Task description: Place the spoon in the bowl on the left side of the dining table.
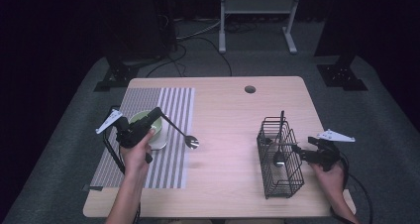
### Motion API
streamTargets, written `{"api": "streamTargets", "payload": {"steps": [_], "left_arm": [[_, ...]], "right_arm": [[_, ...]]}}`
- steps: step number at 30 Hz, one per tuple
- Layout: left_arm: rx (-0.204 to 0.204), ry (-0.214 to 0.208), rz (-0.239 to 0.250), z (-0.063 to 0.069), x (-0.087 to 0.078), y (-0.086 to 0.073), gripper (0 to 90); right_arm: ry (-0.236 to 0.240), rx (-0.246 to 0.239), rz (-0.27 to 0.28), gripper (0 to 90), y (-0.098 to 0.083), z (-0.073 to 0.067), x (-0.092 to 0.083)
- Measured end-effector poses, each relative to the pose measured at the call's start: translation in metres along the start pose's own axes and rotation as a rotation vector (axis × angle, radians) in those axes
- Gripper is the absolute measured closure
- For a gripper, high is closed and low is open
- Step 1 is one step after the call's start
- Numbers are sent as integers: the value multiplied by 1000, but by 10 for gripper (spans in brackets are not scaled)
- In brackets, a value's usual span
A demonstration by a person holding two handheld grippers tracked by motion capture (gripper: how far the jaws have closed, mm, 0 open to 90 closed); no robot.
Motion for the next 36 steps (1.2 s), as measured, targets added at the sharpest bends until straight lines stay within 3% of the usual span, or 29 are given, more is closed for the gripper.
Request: {"api": "streamTargets", "payload": {"steps": [36], "left_arm": [[-27,88,34,-26,-21,19,888]], "right_arm": [[-1,3,-4,175,0,0,0]]}}
Point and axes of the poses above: each handheld gripper's, and its own axes: x roughly forward along the jaws, y roughly out of its top, z roughly to its right, the point moved 1 cm from there along x, roughly forward along the jaws, and after that the axes turned 13 degrees about -z, right-handed, at the moved point
